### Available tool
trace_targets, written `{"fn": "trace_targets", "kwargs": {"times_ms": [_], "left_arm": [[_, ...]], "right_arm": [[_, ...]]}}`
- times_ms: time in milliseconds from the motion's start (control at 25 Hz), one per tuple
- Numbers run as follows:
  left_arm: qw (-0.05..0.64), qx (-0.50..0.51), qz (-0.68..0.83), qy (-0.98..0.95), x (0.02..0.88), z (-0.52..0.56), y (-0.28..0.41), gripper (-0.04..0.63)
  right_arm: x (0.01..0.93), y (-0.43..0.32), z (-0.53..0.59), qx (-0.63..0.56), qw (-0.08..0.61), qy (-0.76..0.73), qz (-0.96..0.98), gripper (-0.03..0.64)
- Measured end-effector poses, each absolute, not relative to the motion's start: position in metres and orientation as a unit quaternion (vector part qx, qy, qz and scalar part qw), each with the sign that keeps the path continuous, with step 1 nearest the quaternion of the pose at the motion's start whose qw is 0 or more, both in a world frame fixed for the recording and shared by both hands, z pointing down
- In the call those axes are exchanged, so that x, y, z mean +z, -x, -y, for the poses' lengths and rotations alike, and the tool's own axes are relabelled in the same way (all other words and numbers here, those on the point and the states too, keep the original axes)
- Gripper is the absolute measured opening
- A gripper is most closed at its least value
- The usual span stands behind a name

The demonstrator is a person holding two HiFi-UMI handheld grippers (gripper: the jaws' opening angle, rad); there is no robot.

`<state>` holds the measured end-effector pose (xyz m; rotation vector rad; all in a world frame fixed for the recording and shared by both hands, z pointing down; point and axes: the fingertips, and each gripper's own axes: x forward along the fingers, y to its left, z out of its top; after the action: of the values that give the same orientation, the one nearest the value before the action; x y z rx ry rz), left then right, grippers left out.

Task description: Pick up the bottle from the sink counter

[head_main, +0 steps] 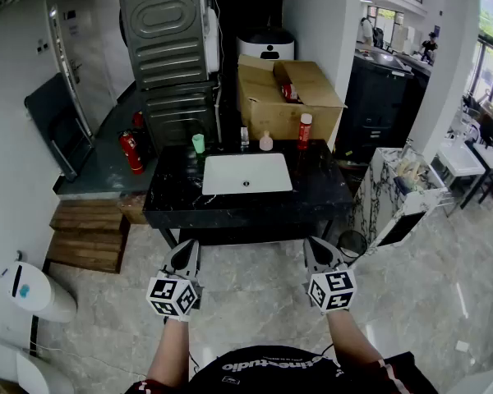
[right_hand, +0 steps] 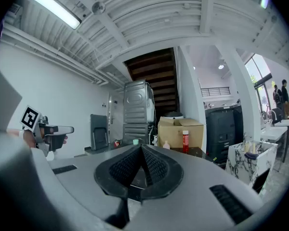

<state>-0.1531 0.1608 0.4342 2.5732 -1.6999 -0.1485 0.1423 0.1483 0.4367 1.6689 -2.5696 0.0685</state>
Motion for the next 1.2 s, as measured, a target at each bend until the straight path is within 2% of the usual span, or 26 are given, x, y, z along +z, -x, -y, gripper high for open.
{"fn": "trace_targets", "kwargs": {"times_ms": [560,1200], "left_arm": [[0.019,-0.038,0.538,-0.842,0.433,-0.155,0.165,0.014],[0.03,-0.052,0.531,-0.845,0.45,-0.146,0.221,0.012]], "right_arm": [[0.442,-0.121,-0.156,0.024,0.042,-0.552,0.833,0.037],[0.46,-0.059,-0.159,0.05,0.036,-0.549,0.833,0.037]]}}
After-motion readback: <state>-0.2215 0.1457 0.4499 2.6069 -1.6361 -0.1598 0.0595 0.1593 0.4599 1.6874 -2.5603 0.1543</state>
